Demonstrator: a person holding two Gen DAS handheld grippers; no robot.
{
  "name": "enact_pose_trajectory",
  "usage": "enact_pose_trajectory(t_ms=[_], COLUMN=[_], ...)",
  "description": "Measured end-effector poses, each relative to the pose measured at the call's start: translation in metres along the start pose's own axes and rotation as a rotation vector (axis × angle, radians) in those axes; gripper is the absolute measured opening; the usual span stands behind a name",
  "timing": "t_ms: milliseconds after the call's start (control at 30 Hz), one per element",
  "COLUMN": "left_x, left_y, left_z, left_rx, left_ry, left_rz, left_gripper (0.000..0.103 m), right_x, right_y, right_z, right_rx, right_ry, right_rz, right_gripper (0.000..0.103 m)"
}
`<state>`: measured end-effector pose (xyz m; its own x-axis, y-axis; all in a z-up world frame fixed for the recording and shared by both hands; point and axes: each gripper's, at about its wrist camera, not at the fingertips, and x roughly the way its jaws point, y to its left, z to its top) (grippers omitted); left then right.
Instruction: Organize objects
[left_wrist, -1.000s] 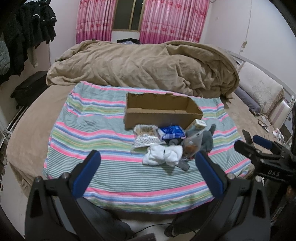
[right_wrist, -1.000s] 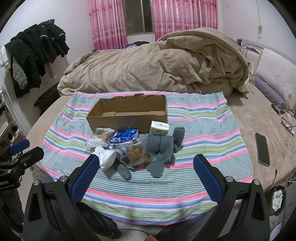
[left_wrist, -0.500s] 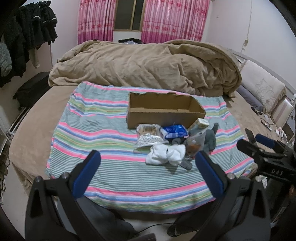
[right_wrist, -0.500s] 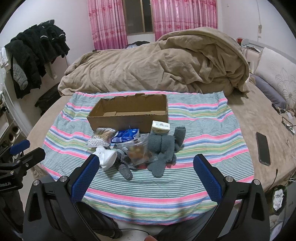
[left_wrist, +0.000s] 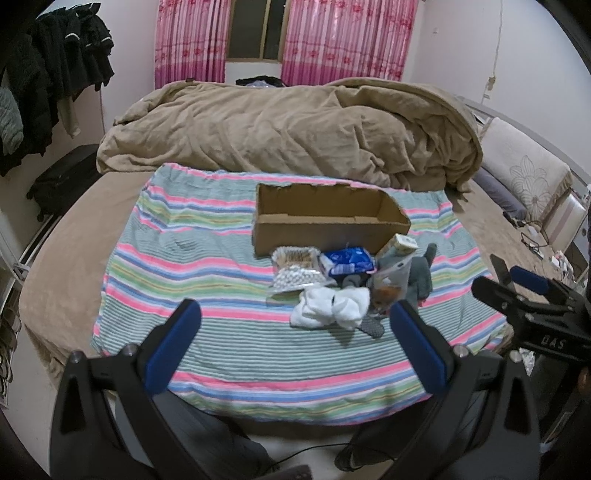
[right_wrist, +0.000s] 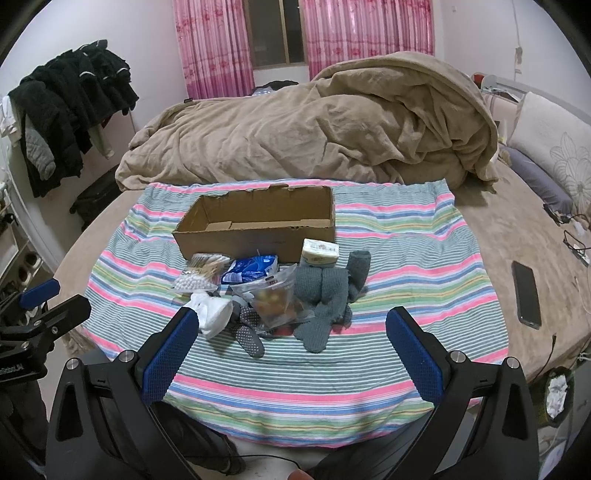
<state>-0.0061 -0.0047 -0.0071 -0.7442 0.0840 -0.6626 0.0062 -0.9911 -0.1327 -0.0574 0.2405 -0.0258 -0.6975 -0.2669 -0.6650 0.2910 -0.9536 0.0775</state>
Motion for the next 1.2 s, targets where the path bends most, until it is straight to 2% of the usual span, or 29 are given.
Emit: enact_pose_trajectory(t_ms=[767,1200], left_x=[0.000,0.017], left_y=[-0.007,-0.009], left_z=[0.004,0.009], left_rx=[0.015,0.002], left_ry=[0.001,0.017], left_rz=[-0.005,-0.031], left_gripper=[0.102,0.102], right_x=[0.002,0.012], right_y=[-0.002,-0.004], right_z=[0.000,-0.003], right_rx=[0.006,0.016], right_ry=[0.005,0.019], right_rz=[0.004,0.013], right_gripper=[0.103,0.103])
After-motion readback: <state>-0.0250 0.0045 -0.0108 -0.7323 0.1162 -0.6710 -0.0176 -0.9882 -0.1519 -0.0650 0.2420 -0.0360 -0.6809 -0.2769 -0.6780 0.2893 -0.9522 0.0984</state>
